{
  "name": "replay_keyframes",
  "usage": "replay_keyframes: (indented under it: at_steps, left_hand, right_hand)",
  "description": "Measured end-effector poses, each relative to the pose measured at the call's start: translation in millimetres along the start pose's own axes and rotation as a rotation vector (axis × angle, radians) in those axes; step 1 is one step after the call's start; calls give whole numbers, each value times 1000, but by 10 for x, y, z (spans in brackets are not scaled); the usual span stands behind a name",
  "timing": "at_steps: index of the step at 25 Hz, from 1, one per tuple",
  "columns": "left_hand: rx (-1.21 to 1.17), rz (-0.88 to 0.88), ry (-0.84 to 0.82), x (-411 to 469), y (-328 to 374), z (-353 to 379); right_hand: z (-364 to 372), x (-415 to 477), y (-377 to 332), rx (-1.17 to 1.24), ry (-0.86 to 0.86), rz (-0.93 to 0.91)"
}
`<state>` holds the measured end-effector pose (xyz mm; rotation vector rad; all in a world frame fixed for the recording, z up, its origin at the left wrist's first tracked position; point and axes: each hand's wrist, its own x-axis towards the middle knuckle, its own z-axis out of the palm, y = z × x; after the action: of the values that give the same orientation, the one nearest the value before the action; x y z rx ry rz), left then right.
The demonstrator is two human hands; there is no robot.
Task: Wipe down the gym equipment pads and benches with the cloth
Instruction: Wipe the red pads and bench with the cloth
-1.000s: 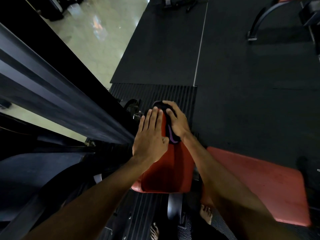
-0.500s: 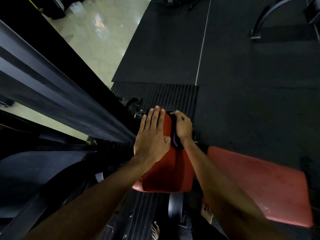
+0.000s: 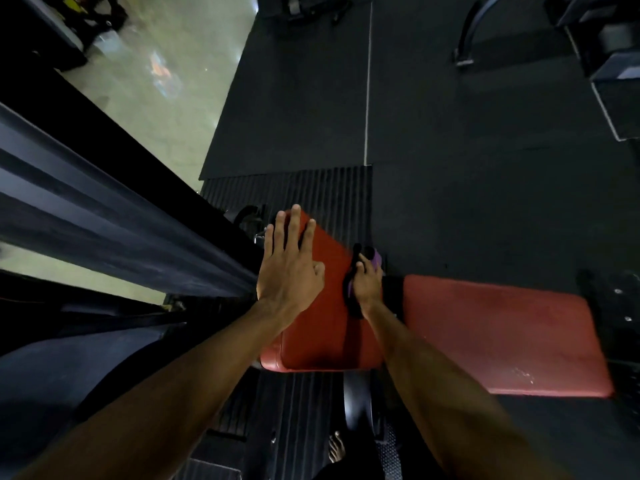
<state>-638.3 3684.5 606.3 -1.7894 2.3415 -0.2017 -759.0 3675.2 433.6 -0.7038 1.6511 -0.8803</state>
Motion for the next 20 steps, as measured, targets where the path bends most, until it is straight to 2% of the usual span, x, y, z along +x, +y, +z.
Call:
replay_keyframes:
  at_steps: [1,4,8,10,12,16,18,20]
  left_hand:
    - [10,9,-14,-6,7,-10]
    - [39,30,-35,-11,19,-57]
    - [169,127,-98,-44,53,-146]
    - [222,175,-111,-75,61,-183]
    - [275,236,-123,-146,97,-209]
    - [417,382,-232,-462,251,-246]
    - [538,429,-295,-658,254,-218]
    - [635,450,-301,-778,206,-168]
  right_hand:
    - [3,4,-111,22,-5,15]
    - [81,-320,-435,92,-20,-156]
    - [104,-1186,-108,68,-37,-375]
    - [117,-1295,186,48,20,-356]
    - [103,-1100,344,36,33,-216]
    - [27,-765,172,168,-1,-17]
    - [68,-1022,64,233,10,-133]
    - [139,-1440,161,191,25,-283]
